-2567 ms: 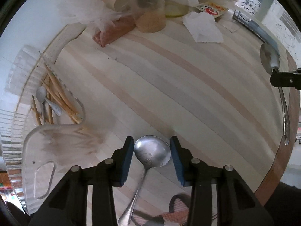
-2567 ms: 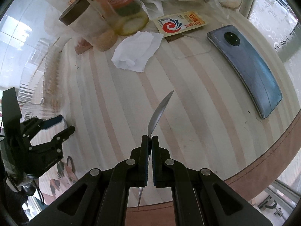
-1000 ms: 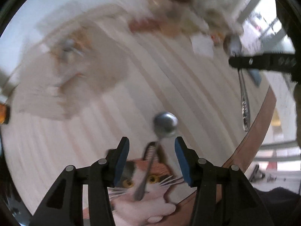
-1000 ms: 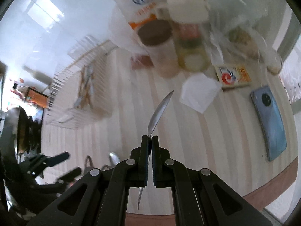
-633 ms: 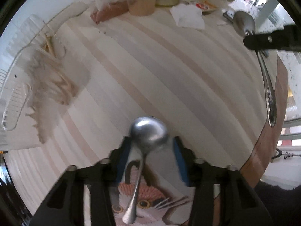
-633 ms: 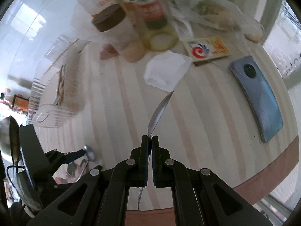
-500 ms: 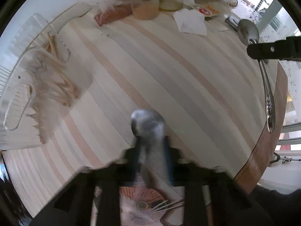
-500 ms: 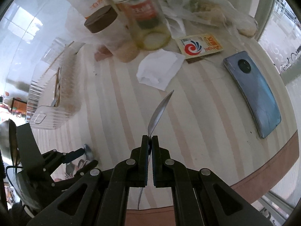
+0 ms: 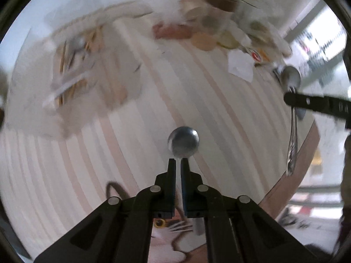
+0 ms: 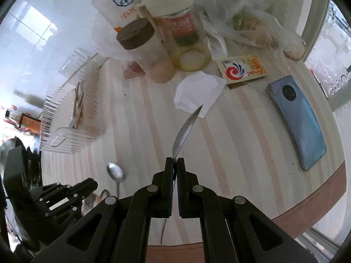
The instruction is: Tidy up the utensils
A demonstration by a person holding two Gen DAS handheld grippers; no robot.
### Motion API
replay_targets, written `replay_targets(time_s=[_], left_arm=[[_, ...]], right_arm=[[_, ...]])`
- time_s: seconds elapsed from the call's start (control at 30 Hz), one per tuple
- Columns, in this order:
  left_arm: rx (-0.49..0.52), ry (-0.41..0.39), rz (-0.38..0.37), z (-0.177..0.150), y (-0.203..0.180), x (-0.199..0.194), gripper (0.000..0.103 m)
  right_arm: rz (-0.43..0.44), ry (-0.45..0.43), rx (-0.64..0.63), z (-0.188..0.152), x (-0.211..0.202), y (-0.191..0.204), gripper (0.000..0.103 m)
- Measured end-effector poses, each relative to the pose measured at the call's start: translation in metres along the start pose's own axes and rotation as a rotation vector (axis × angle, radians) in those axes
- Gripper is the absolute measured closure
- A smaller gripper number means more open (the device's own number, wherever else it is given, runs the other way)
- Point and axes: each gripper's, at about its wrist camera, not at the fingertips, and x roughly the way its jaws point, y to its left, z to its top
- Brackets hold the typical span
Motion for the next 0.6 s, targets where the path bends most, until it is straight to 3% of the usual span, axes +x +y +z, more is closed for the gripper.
replay_targets(time_s=[0.03, 0.07, 0.17, 0.27, 0.43, 0.47, 0.5, 0.6], left_arm=[[-0.024, 0.026, -0.013, -0.001, 0.002, 0.007, 0.091], [-0.039, 0.047, -0.004, -0.001, 0.002, 0.013, 0.075], [-0.043, 0.079, -0.005, 0.002, -0.010, 0.033, 0.066], [0.004, 0.061, 0.037, 0.006, -0.026, 0.044, 0.044], [0.015, 0.039, 0.159, 0.014, -0.043, 0.054, 0.045], [0.016, 0.026, 0.184, 0.015, -0.046, 0.054, 0.050], [0.027, 0.023, 0.212, 0.017, -0.048, 0.055, 0.067], [0.055, 0.023, 0.202, 0.018, -0.053, 0.054, 0.066]], right_arm=[[0.003, 0.000, -0.001, 0.000, 0.000, 0.001, 0.100], [0.009, 0.003, -0.003, 0.000, 0.001, 0.002, 0.100], [0.010, 0.010, -0.002, -0.002, 0.006, 0.003, 0.100], [0.006, 0.017, 0.001, -0.004, 0.009, 0.002, 0.100], [-0.002, 0.016, 0.029, -0.007, 0.011, -0.009, 0.100], [-0.006, 0.015, 0.034, -0.008, 0.011, -0.011, 0.100], [-0.010, 0.014, 0.041, -0.009, 0.011, -0.013, 0.100], [-0.019, 0.013, 0.061, -0.010, 0.011, -0.020, 0.100]])
